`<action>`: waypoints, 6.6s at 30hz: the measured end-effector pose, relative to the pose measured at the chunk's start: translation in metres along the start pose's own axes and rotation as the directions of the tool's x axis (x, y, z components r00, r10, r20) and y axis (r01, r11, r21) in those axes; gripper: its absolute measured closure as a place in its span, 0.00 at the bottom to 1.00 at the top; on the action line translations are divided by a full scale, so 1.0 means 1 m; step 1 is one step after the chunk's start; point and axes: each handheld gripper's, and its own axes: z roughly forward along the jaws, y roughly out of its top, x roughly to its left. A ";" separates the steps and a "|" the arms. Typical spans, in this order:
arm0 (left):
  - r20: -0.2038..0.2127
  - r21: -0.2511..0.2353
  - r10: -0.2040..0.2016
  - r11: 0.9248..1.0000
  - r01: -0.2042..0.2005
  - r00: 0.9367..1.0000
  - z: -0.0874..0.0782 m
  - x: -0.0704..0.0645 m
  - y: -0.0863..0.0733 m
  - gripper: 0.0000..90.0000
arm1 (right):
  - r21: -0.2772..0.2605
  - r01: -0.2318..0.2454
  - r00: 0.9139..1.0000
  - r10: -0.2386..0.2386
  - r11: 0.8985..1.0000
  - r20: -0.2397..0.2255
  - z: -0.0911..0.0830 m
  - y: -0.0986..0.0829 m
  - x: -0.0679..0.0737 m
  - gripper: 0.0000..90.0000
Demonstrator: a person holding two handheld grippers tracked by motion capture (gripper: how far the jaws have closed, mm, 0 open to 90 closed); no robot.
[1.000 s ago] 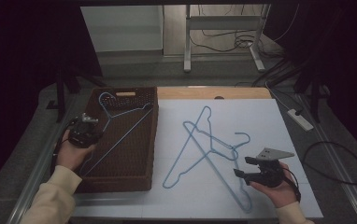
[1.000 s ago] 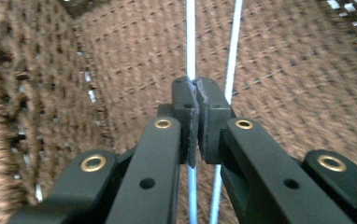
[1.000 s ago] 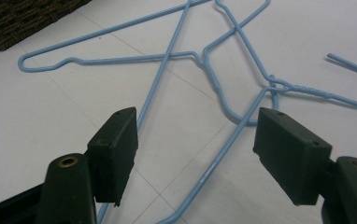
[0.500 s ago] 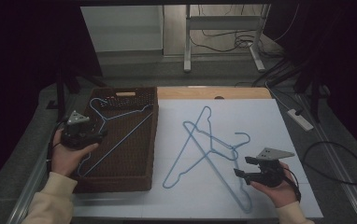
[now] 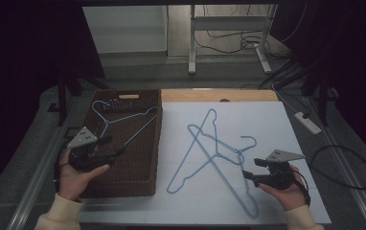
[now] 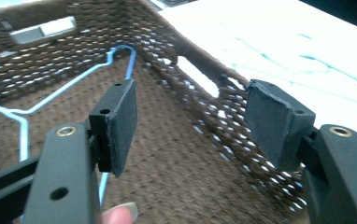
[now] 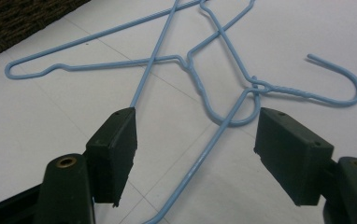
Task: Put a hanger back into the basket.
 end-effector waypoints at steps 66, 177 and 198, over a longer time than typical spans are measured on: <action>0.133 0.001 0.071 0.997 -0.072 0.989 0.022 -0.055 -0.018 0.38 | 0.038 0.011 0.995 -0.015 0.999 0.097 -0.007 0.000 -0.005 0.38; 0.146 0.003 0.078 0.997 -0.080 0.986 0.022 -0.056 -0.020 0.38 | 0.437 0.320 0.946 -0.309 0.841 -0.098 0.045 0.048 -0.029 0.60; 0.144 -0.005 0.087 0.996 -0.087 0.986 0.020 -0.056 -0.019 0.39 | 0.599 0.448 0.893 -0.371 0.664 -0.257 0.081 0.055 -0.029 0.95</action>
